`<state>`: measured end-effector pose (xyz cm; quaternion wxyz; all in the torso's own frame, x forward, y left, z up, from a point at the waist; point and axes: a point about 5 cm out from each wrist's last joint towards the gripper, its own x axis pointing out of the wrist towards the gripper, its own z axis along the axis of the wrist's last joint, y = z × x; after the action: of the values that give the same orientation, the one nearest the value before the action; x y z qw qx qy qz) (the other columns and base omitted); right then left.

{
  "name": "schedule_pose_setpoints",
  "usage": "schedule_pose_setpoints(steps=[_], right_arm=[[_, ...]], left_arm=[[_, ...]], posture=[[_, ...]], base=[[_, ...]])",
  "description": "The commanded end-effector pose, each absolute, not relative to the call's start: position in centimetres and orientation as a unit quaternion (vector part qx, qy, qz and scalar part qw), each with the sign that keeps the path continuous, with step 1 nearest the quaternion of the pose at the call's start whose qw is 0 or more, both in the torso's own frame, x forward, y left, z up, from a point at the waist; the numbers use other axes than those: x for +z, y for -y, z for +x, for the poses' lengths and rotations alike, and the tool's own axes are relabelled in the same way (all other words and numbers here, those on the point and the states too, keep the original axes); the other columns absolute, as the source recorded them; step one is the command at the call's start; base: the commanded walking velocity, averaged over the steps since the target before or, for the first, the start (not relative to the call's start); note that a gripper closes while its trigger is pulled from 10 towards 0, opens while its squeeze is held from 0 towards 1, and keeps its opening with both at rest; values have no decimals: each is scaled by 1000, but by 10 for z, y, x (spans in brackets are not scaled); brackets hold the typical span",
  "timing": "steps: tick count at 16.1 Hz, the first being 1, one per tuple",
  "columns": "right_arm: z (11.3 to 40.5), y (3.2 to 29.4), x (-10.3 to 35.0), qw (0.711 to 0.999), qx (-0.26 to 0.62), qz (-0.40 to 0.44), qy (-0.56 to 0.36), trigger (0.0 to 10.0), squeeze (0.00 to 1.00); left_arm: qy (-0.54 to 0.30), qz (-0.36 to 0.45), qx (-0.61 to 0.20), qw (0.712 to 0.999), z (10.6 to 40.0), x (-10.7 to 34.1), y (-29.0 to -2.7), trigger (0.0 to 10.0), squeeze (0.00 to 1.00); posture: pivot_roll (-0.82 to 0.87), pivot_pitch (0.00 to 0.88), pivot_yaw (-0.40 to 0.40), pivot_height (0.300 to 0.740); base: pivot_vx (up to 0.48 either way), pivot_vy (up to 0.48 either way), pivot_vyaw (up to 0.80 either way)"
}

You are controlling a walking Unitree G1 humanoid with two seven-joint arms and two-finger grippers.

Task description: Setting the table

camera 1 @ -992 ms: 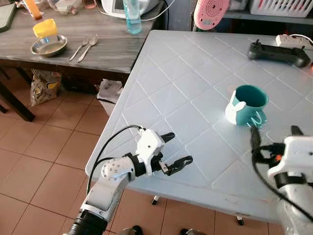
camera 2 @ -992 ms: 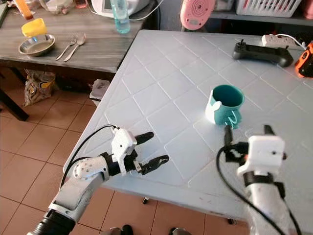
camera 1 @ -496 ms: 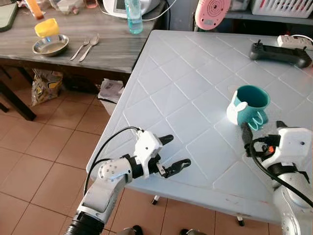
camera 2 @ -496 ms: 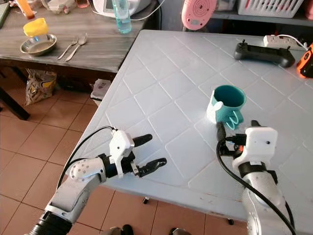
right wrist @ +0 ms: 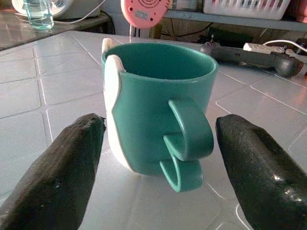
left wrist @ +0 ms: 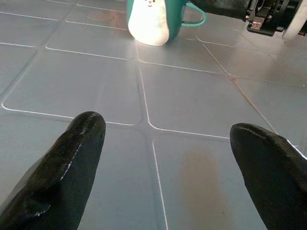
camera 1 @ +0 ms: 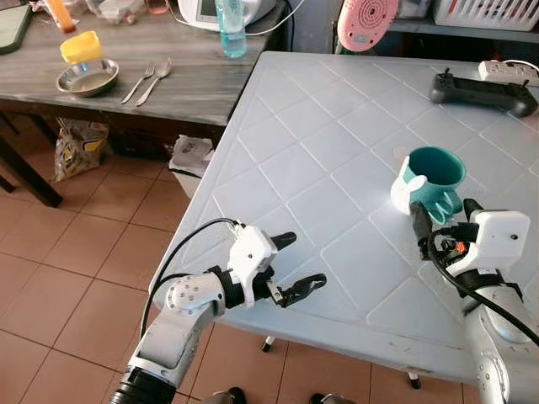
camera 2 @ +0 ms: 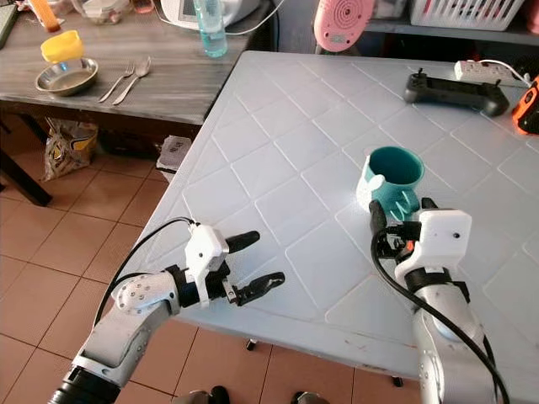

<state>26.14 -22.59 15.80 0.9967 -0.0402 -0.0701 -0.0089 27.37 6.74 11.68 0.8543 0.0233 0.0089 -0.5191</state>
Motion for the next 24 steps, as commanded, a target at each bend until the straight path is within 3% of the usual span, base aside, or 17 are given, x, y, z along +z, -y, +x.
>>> schedule_pose_setpoints(steps=[1, 3, 4, 5, 6, 12, 13, 14, 15, 24], right_arm=[[262, 227, 154, 997, -8, -36, 67, 431, 0], [265, 228, 153, 997, -10, -32, 67, 471, 0], [265, 228, 153, 997, -10, -32, 67, 2353, 0], [265, 228, 152, 997, -10, -34, 66, 8000, 0], [265, 228, 152, 997, -11, -34, 66, 9686, 0], [273, 231, 152, 997, -15, -22, 72, 10000, 0], [276, 231, 152, 997, -14, -21, 73, 9451, 0], [276, 231, 152, 997, -13, -20, 73, 7843, 0], [278, 231, 152, 997, -12, -16, 75, 0, 0], [277, 231, 149, 997, -12, -19, 74, 0, 0]], left_arm=[[-13, 22, -515, 857, 272, 116, -70, 10000, 0], [-15, 23, -515, 857, 271, 116, -70, 10000, 0], [-15, 24, -515, 857, 271, 116, -70, 10000, 0], [-15, 23, -515, 857, 271, 117, -70, 10000, 0], [-15, 24, -514, 857, 271, 117, -70, 10000, 0], [-18, 26, -515, 857, 270, 117, -69, 10000, 0], [-20, 27, -514, 857, 270, 116, -70, 10000, 0], [-20, 27, -514, 857, 270, 116, -70, 10000, 0], [-21, 28, -513, 858, 271, 116, -70, 10000, 0], [-25, 32, -511, 859, 271, 113, -71, 10000, 0]], posture=[[26, 197, 51, 740], [29, 201, 53, 740], [29, 202, 53, 740], [30, 203, 54, 740], [30, 204, 54, 740], [34, 207, 58, 740], [37, 207, 59, 740], [38, 207, 59, 740], [41, 207, 59, 740], [40, 201, 59, 740]], base=[[0, 0, 0], [0, 0, 0], [0, 0, 0], [0, 0, 0], [0, 0, 0], [0, 0, 0], [0, 0, 0], [0, 0, 0], [0, 0, 0], [0, 0, 0]])
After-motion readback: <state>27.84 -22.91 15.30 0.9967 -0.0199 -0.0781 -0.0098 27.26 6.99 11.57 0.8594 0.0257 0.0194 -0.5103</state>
